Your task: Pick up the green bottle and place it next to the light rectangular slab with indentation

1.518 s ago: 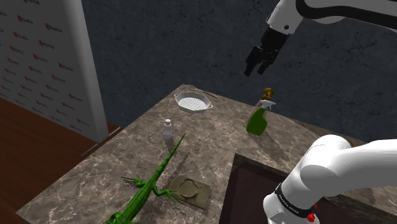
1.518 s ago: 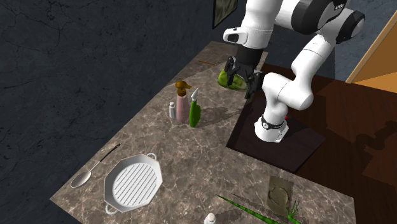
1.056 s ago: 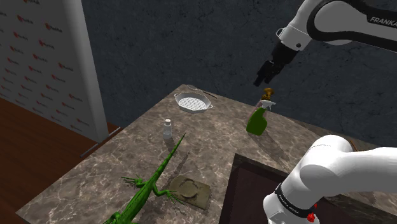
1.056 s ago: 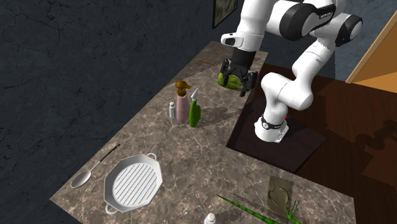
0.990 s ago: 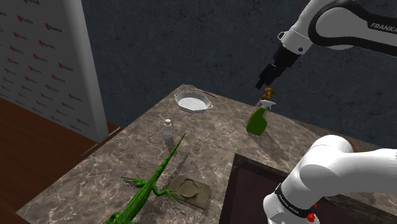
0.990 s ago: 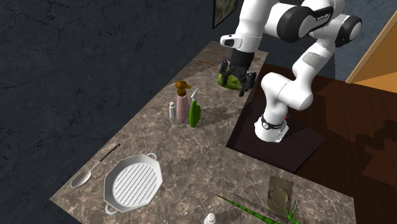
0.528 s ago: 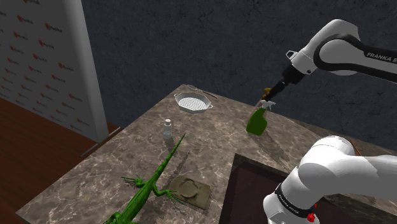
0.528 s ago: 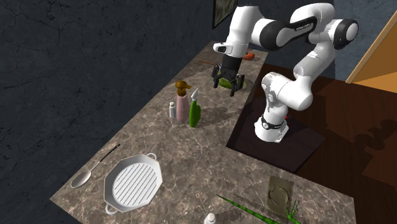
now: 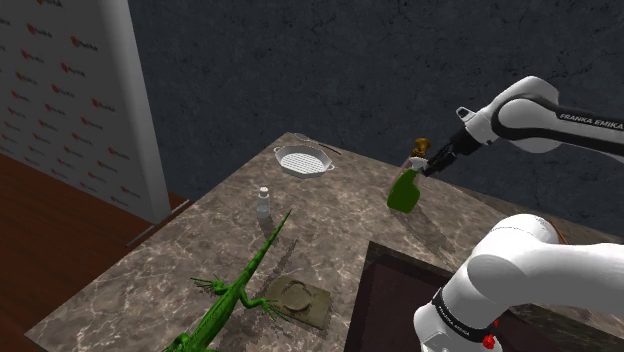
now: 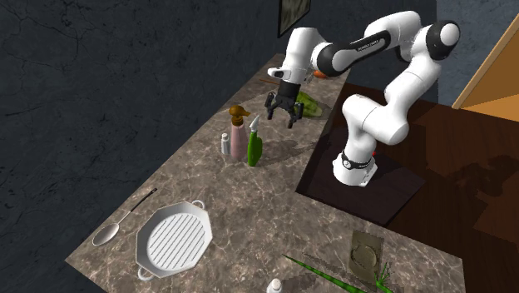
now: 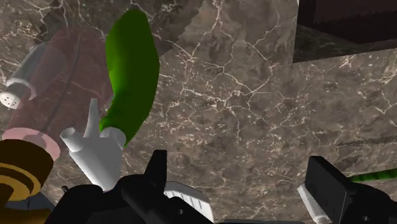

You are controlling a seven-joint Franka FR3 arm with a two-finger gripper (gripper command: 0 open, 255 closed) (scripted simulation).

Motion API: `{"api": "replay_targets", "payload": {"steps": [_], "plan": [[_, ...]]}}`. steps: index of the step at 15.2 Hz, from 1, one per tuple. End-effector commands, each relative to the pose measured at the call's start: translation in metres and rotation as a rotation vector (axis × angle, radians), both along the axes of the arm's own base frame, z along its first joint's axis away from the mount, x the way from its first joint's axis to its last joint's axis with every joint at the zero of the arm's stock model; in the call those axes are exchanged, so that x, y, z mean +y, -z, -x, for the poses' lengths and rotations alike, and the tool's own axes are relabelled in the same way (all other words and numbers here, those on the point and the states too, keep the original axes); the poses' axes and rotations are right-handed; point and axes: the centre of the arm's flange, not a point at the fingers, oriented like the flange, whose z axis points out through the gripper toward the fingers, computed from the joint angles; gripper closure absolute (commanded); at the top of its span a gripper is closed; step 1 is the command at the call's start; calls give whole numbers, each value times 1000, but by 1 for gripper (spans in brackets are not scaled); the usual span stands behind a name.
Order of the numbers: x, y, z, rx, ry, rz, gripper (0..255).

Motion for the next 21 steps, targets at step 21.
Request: {"api": "replay_targets", "payload": {"steps": [21], "plan": [[-113,150,-15,-151,-180,-11,0]]}}
